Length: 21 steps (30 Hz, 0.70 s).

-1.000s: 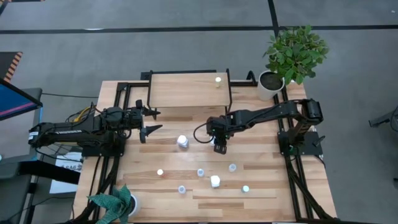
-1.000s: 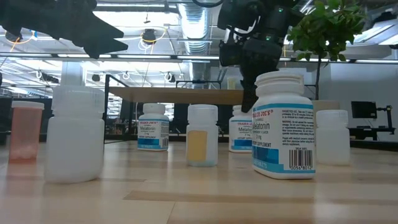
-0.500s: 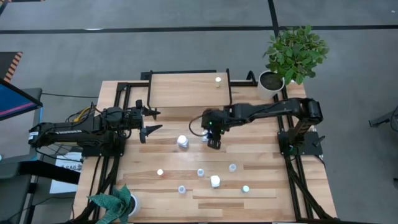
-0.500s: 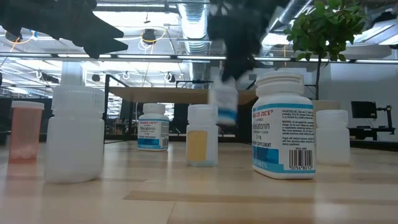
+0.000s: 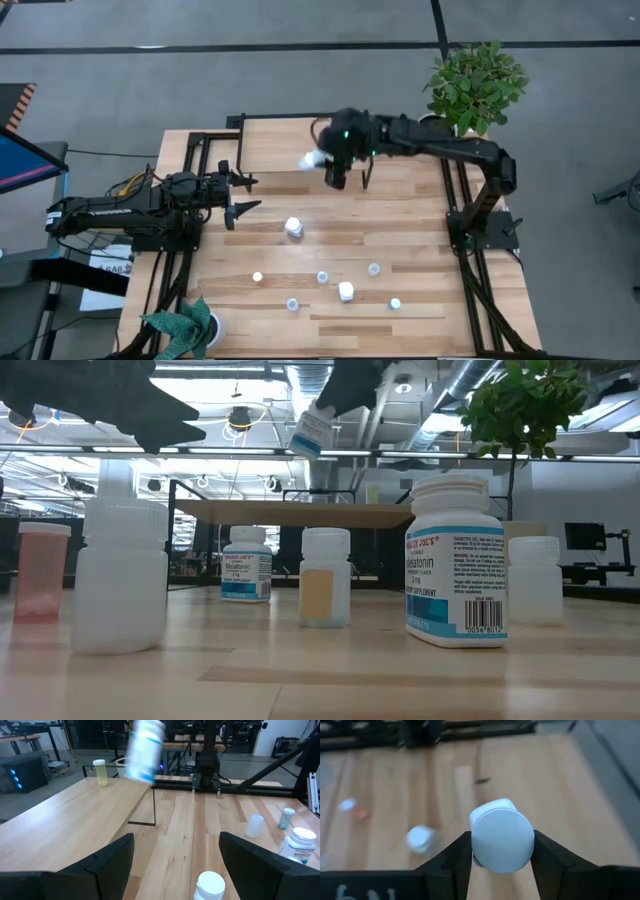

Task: Pick and place medicine bottles onto shelf by color
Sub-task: Put the top right white blue pill bottle on the shelf

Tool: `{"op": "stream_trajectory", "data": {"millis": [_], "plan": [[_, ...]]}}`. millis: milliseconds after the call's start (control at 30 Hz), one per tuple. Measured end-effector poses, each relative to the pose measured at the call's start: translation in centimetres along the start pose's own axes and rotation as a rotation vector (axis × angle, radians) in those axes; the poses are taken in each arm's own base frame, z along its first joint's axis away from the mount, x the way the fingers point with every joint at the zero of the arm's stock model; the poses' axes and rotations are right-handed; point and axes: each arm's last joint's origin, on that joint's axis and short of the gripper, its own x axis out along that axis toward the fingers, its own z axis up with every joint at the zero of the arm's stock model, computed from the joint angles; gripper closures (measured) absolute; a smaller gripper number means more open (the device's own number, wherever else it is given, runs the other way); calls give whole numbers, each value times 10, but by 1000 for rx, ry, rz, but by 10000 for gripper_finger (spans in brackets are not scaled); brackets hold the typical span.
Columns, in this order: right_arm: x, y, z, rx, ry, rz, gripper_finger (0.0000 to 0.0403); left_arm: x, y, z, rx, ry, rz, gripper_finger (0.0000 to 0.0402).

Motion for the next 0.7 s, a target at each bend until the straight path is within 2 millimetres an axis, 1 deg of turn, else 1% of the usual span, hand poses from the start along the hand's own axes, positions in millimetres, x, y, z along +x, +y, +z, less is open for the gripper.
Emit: {"op": "stream_trajectory", "data": {"millis": [100, 233, 333, 467, 533, 633, 700], "plan": [[-2, -24, 2, 25, -25, -51, 223, 0, 0, 0, 0, 0, 0, 120], [-4, -53, -2, 53, -19, -111, 220, 0, 0, 0, 0, 0, 0, 120], [-7, -71, -5, 79, -18, -148, 222, 0, 0, 0, 3, 0, 0, 120], [-8, -89, -9, 108, -16, -171, 223, 0, 0, 0, 7, 0, 1, 120], [5, -95, -9, 108, -29, -161, 220, 0, 0, 0, 13, -1, 1, 120], [26, -104, -14, 98, 0, -142, 220, 0, 0, 1, 20, -6, 2, 120], [36, -107, -8, 84, -5, -141, 221, 0, 0, 1, 21, -6, 2, 120]]}}
